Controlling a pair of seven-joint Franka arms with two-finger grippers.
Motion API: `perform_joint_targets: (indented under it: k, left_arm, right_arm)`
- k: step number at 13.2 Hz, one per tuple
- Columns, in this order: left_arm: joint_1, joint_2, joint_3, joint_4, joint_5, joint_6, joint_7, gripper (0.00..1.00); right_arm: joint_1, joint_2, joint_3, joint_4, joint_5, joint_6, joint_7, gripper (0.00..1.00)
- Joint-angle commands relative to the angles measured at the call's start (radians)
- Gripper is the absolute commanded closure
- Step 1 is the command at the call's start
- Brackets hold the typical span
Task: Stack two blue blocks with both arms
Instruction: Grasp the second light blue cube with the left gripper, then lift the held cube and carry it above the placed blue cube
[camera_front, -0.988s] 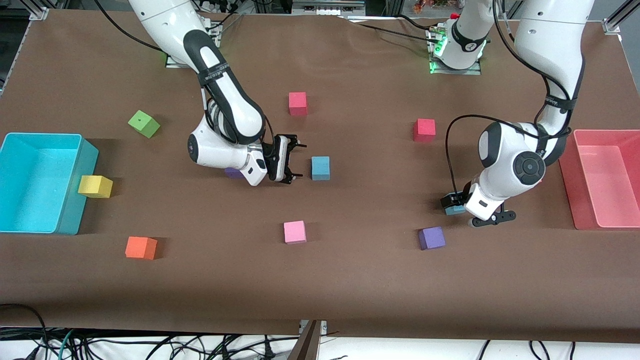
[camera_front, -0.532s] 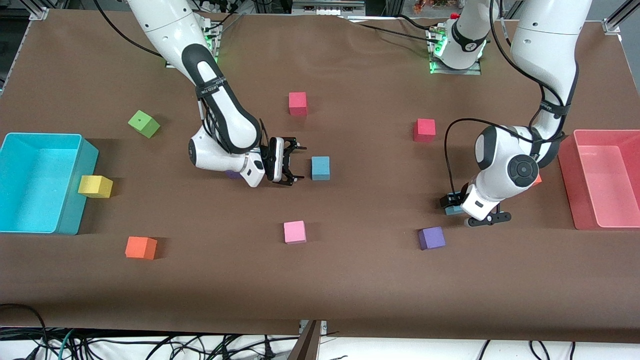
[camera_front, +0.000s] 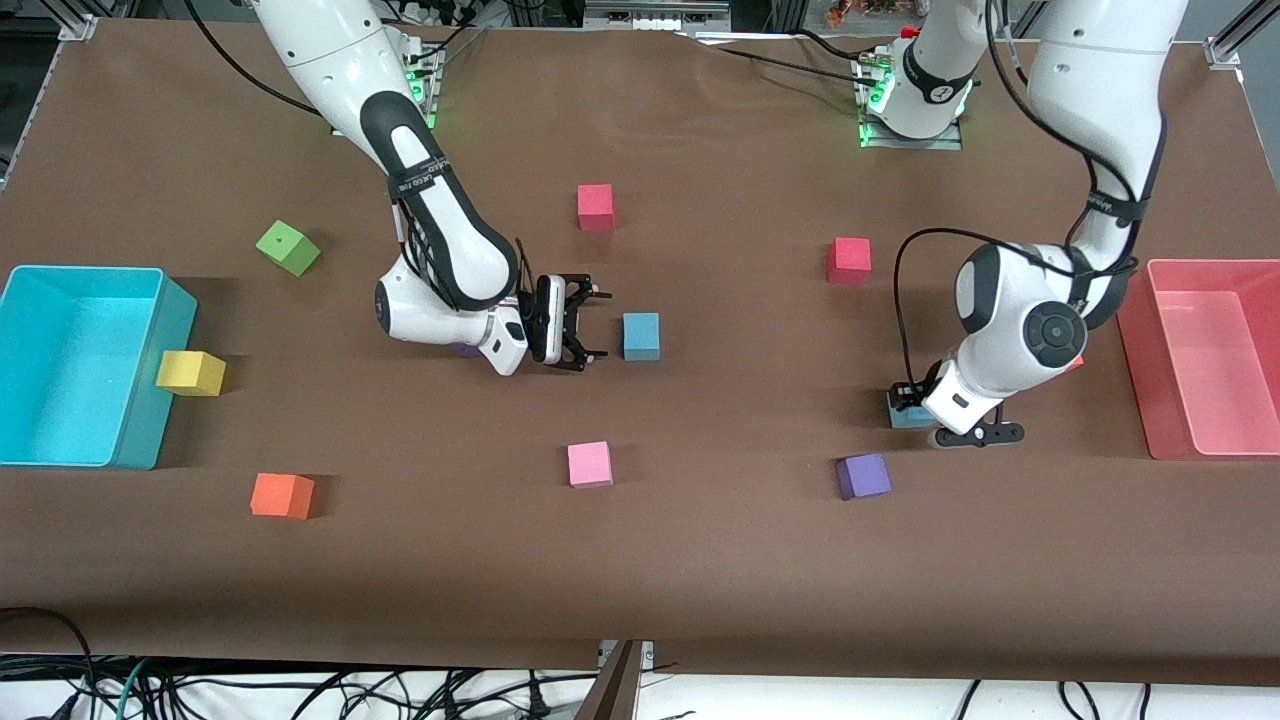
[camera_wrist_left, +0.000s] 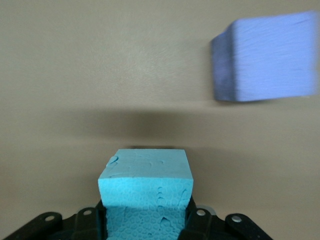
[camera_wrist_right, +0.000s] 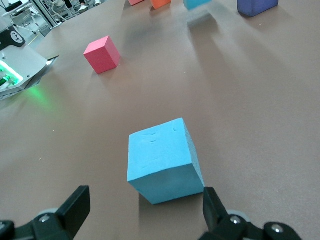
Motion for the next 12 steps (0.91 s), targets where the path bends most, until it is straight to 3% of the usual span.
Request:
perform_joint_targets:
  k: [1,6,9,12]
  left_arm:
    - [-0.065,-0.145,0.005,0.005,-0.012,-0.146,0.023,1.00]
    - [-0.245,-0.172,-0.038,0.133,-0.008,-0.255,-0.192,1.00]
    - [-0.376,-0.104,-0.046,0.216,-0.012,-0.266,-0.348,1.00]
    - [-0.459,0.002,-0.045,0.379,-0.021,-0.345,-0.515,1.00]
  right_arm:
    - [-0.022,-0.003,0.015,-0.005,0.023,-0.022,-0.030,0.00]
    - [-0.028,-0.003,0.015,-0.008,0.022,-0.023,-0.030,0.00]
    - [-0.028,-0.004,0.015,-0.008,0.022,-0.023,-0.030,0.00]
    - [-0.028,-0.004,0.015,-0.008,0.022,-0.023,-0.030,0.00]
